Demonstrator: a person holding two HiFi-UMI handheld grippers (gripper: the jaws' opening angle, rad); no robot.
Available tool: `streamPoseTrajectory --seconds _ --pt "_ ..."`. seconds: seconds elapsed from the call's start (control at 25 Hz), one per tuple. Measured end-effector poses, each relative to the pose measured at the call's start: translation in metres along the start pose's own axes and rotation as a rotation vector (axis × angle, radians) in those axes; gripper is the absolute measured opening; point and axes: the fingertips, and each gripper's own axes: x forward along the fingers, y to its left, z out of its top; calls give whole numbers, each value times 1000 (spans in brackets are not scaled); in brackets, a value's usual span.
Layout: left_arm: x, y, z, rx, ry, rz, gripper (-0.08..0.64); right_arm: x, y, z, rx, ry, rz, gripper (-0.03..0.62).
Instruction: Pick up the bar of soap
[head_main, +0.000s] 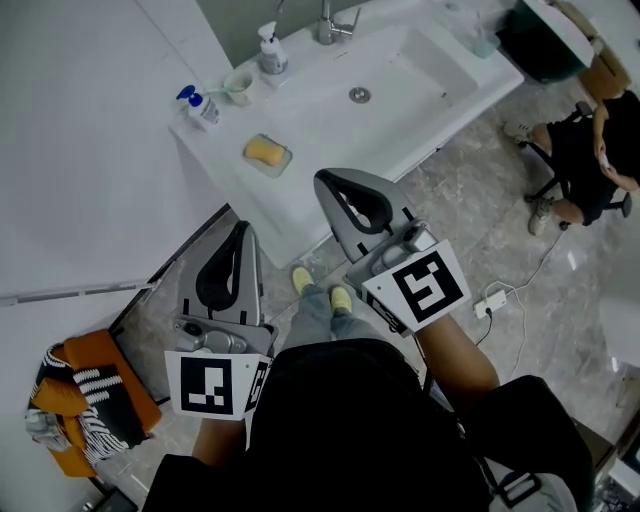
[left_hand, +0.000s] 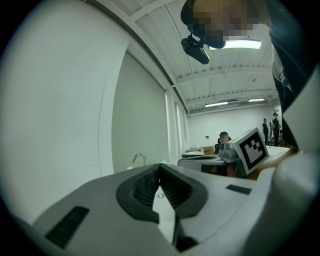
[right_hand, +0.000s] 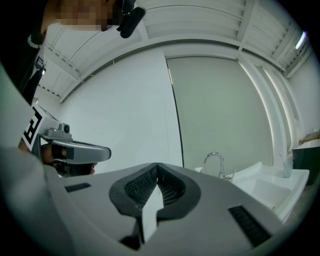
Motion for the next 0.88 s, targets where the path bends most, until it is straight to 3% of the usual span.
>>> streamPoseTrajectory --seconds 0.44,0.88 --pt "20 65 -5 -53 -36 -15 6 54 -4 5 -95 43 -30 8" --pt "31 101 -12 -101 -56 -48 6 84 -8 7 -172 95 -48 8"
